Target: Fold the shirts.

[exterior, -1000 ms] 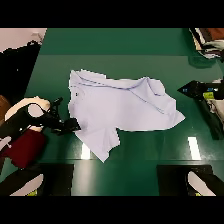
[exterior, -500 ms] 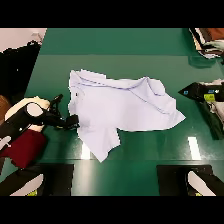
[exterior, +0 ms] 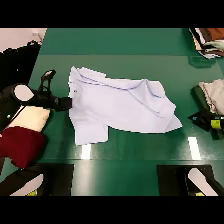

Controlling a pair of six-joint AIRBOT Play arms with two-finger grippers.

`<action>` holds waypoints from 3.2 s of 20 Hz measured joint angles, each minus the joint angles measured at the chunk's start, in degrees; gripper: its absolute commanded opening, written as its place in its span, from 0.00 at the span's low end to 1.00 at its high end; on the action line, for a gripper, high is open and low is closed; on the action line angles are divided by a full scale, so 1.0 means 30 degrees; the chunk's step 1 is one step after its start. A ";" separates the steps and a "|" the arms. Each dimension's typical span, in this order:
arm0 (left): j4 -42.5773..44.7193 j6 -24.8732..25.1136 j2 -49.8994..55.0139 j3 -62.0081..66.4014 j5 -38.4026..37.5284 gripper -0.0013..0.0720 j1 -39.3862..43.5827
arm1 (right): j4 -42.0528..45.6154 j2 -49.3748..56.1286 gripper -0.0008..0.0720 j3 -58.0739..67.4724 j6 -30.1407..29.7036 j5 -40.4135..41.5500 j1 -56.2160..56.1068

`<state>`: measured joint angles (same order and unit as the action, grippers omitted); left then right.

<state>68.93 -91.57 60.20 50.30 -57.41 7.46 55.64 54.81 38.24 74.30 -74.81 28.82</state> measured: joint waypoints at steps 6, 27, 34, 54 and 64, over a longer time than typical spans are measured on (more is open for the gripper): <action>0.0240 0.0000 0.0007 0.0313 0.0240 0.05 0.0000 | -0.0022 0.0721 0.53 -0.1814 -0.0262 0.1311 0.0044; -0.0022 0.0342 -0.4153 0.7410 -0.1880 0.05 0.0007 | -0.0160 -0.2040 0.03 0.5166 -0.0087 0.4328 -0.5450; -0.0029 0.0568 -0.5712 1.9052 -0.2004 0.04 0.0007 | 0.0918 -0.4350 0.03 1.6611 -0.0087 0.4211 -0.5792; 0.1749 0.0634 0.3016 1.1213 -0.1297 0.05 0.0015 | 0.4976 0.6535 0.03 1.9547 0.2892 -0.4750 -0.6011; 0.2033 0.1341 1.0681 1.3610 0.4765 0.05 0.0007 | 0.4918 1.3333 0.03 2.0859 0.2856 0.1239 -0.7941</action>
<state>75.02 -87.55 92.25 91.13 -43.11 7.49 70.39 94.80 100.82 82.87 -71.09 4.99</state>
